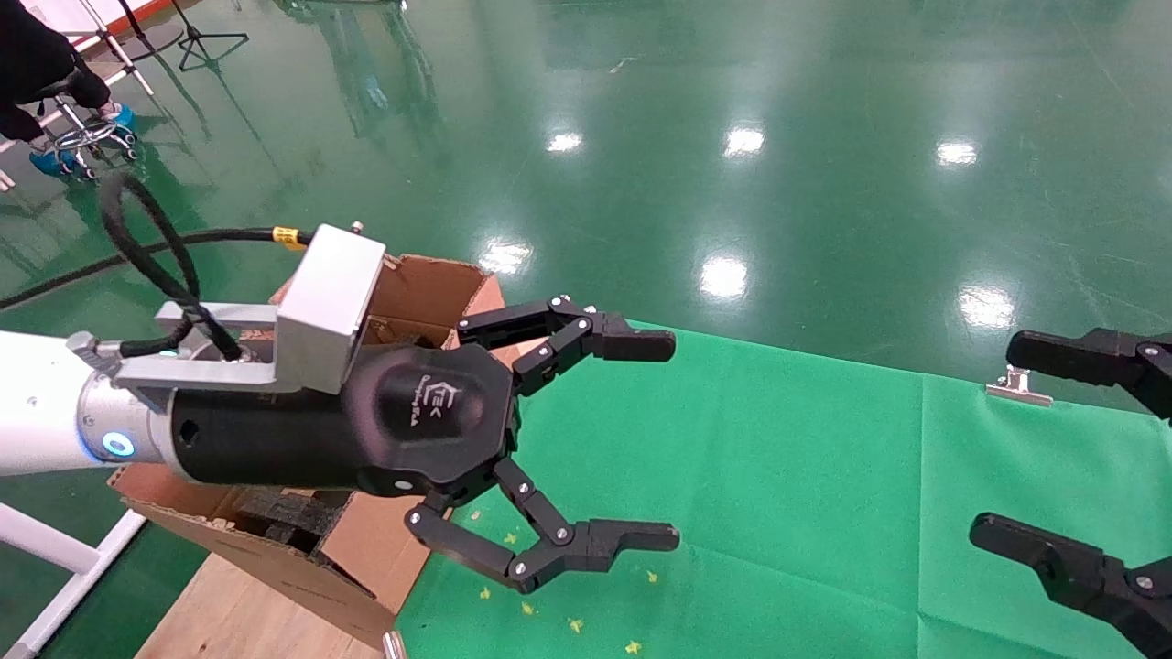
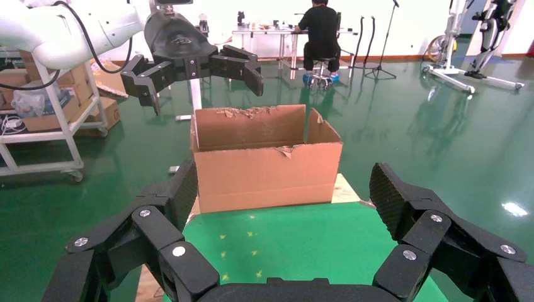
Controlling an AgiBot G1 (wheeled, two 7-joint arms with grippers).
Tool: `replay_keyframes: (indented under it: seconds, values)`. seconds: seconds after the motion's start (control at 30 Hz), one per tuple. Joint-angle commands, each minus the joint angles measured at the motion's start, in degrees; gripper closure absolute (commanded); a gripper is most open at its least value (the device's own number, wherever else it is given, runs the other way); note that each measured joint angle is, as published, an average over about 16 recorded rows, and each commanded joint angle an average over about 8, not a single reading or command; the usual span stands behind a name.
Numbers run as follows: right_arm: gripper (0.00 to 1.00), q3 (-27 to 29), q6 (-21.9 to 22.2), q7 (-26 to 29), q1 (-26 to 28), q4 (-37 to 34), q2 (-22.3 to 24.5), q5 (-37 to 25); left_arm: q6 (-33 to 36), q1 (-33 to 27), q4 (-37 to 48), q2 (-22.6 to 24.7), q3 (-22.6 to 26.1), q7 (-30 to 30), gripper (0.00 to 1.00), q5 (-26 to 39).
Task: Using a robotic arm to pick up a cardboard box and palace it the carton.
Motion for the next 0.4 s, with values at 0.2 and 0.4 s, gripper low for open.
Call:
replay_keyframes:
  seconds: [0.2, 0.4]
  values:
    - [0.00, 0.00, 0.00, 0.00, 0.00, 0.00, 0.00, 0.00, 0.00, 0.00, 0.00, 0.00, 0.00, 0.00, 0.00, 0.00]
    - [0.00, 0.00, 0.00, 0.00, 0.00, 0.00, 0.00, 0.00, 0.00, 0.00, 0.00, 0.00, 0.00, 0.00, 0.00, 0.00]
